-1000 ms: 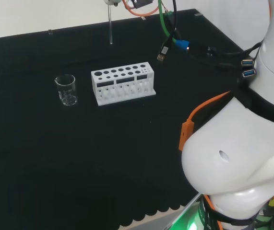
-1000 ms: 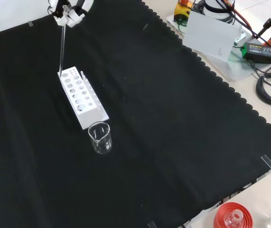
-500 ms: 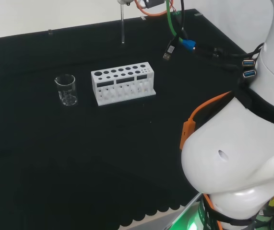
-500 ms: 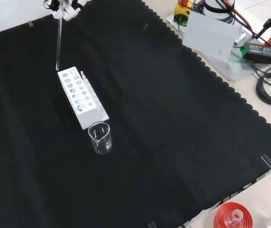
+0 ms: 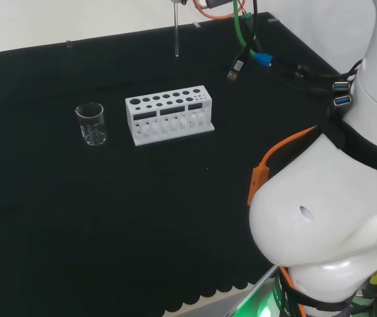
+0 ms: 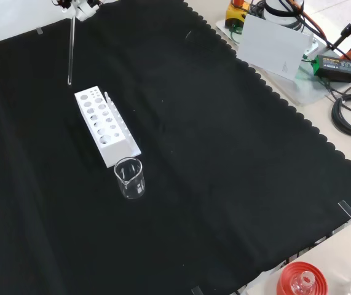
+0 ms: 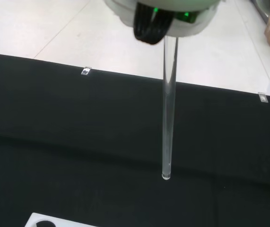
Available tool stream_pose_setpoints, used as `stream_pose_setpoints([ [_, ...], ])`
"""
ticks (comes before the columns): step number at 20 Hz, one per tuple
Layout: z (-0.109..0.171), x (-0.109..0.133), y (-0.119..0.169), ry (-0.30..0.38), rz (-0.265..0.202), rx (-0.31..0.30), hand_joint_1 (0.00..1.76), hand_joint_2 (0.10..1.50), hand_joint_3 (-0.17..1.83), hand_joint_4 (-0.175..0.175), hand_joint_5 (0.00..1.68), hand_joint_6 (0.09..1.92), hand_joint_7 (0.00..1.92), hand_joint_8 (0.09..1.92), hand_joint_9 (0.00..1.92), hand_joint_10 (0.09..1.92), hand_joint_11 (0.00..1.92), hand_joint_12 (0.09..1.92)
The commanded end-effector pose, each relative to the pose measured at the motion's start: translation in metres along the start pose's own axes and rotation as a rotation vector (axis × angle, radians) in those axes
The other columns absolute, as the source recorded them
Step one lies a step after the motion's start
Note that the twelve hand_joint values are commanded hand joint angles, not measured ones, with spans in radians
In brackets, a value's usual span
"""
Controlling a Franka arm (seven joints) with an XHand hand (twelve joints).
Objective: Put the glass rod back on the white test tube rack.
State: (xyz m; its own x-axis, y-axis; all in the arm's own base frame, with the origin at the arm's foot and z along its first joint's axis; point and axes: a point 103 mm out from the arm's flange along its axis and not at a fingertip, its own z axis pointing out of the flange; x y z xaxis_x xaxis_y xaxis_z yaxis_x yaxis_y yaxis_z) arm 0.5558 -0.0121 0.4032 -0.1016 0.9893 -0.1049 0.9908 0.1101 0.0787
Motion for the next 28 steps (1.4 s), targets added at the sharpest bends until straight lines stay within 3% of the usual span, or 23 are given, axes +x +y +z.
stream_pose_setpoints([
  [1,0.001,-0.005,0.0,0.007,0.002,0.003,1.31,0.75,0.56,-0.175,1.07,0.76,1.33,0.77,1.85,0.17,1.62,0.56],
  [9,0.001,-0.015,0.0,0.028,0.003,0.002,1.31,0.75,0.56,-0.175,1.07,0.76,1.33,0.77,1.85,0.17,1.62,0.56],
  [11,0.003,-0.031,-0.002,0.045,0.013,-0.002,1.31,0.74,0.56,-0.175,1.07,0.76,1.33,0.77,1.85,0.17,1.62,0.56],
  [14,0.006,-0.052,-0.007,0.022,0.035,-0.003,1.31,0.74,0.56,-0.175,1.07,0.76,1.33,0.77,1.85,0.17,1.62,0.56],
  [16,0.006,-0.047,-0.005,-0.017,0.051,0.012,1.31,0.74,0.56,-0.175,1.07,0.76,1.33,0.77,1.85,0.17,1.62,0.56],
  [28,0.007,-0.074,-0.02,0.0,0.084,0.008,1.31,0.74,0.56,-0.175,1.07,0.76,1.33,0.77,1.85,0.17,1.62,0.56],
])
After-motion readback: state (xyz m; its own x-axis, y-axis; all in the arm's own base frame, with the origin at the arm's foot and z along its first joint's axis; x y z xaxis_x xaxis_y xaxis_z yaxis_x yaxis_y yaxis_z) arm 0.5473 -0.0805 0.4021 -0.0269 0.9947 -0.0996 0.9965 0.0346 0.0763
